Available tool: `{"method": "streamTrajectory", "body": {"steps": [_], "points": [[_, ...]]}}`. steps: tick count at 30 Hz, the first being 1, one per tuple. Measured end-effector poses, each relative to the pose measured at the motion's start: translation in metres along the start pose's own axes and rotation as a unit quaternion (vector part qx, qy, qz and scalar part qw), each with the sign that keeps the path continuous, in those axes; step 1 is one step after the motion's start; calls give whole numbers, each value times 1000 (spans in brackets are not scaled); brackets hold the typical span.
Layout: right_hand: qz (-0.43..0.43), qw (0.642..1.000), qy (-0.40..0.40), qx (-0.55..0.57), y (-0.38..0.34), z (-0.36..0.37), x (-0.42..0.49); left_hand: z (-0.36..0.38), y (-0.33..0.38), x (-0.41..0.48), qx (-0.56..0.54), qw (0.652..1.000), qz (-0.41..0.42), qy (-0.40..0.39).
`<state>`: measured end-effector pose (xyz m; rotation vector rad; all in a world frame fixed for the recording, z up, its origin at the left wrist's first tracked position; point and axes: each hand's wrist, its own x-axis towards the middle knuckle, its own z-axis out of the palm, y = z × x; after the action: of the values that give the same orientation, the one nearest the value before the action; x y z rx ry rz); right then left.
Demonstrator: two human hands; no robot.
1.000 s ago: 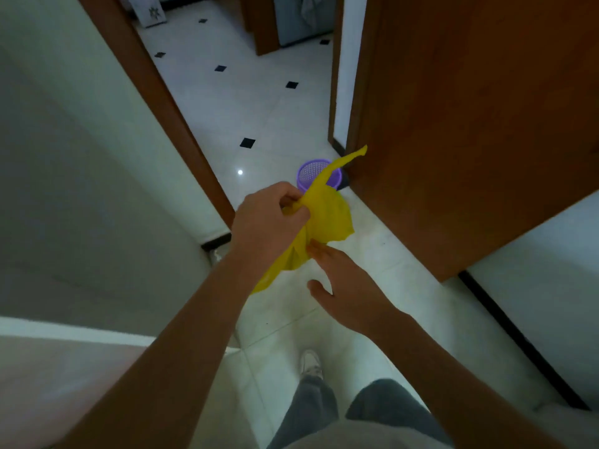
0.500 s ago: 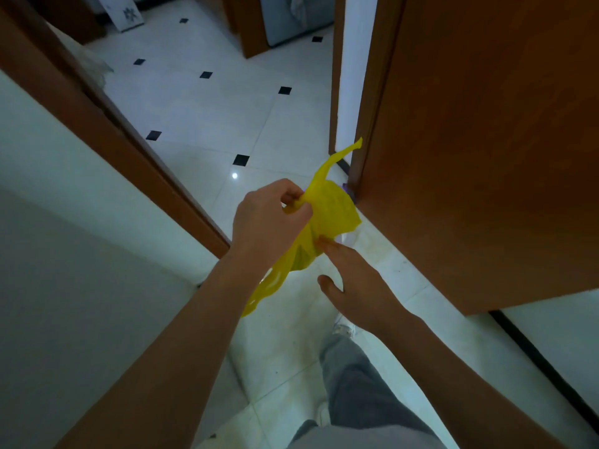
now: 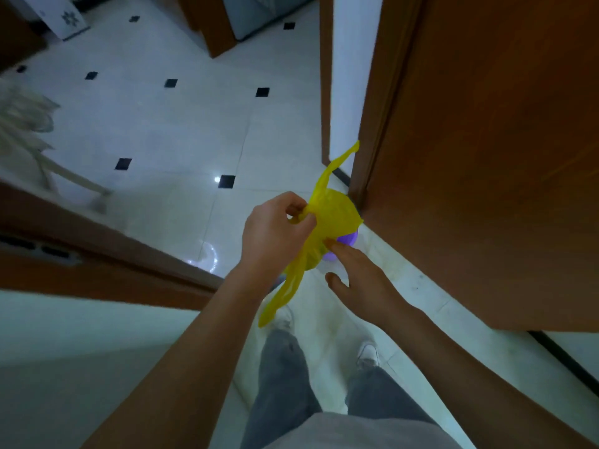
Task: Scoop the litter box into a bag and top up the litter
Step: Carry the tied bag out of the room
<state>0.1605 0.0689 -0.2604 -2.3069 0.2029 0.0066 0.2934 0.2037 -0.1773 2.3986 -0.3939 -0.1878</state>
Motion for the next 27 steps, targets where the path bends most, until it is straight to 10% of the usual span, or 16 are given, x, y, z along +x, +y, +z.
{"method": "streamTrajectory", "body": {"steps": [11,27], "points": [[155,984,81,37,11,60,119,40,-46,149,21,983,63,-169],[194,978,68,43,183,184,187,217,-187,208,-28,975,-7,-220]]}}
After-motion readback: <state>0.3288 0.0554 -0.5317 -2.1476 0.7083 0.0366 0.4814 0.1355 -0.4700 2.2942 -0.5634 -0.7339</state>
